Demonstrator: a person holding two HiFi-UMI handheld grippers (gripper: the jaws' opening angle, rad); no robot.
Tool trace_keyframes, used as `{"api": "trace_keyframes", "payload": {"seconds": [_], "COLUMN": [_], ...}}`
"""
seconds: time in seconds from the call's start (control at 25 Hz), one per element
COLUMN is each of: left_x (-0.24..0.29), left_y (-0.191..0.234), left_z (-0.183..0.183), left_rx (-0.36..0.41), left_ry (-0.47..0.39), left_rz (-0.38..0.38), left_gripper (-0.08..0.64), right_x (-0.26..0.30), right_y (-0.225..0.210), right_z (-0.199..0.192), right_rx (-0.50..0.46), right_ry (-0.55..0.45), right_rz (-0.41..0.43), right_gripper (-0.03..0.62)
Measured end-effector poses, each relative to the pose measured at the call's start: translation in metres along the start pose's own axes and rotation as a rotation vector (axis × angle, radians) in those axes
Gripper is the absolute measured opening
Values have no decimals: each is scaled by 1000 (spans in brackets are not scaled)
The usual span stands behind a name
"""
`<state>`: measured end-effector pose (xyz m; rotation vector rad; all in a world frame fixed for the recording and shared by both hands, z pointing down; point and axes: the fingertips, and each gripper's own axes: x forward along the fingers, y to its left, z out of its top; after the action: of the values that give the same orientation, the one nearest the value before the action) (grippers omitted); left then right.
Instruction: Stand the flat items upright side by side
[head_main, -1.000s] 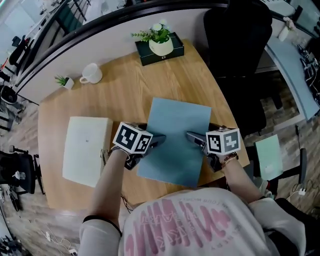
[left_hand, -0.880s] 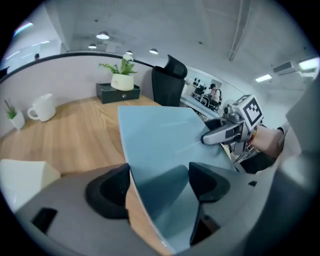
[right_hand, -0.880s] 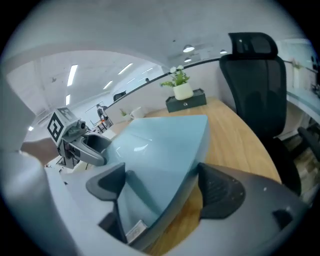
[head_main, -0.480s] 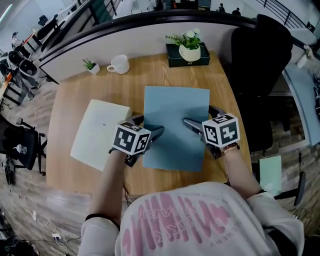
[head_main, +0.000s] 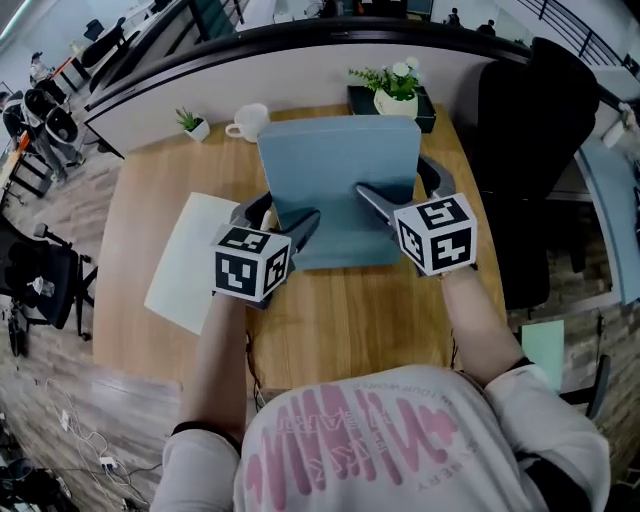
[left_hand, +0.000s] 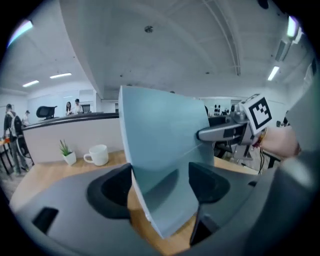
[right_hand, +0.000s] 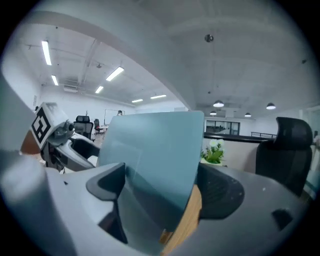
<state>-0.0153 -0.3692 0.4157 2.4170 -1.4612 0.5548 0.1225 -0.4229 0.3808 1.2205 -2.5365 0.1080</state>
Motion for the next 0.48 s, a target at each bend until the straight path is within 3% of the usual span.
{"api": "trace_keyframes", "payload": {"seconds": [0.24,0.48], "left_x": [-5,-11], "left_y": [5,8], "left_z": [1,2], "left_rx": [33,11], "left_ry": [-4,-24], "left_rz": [62,86], "left_gripper": [357,351], "right_x": [1,-8], "right_y": [5,12], "right_z": [22,9], "right_rx": [-25,-15], "right_ry": [-59,-34], "right_rz": [-24,-26], "right_gripper": [451,434]}}
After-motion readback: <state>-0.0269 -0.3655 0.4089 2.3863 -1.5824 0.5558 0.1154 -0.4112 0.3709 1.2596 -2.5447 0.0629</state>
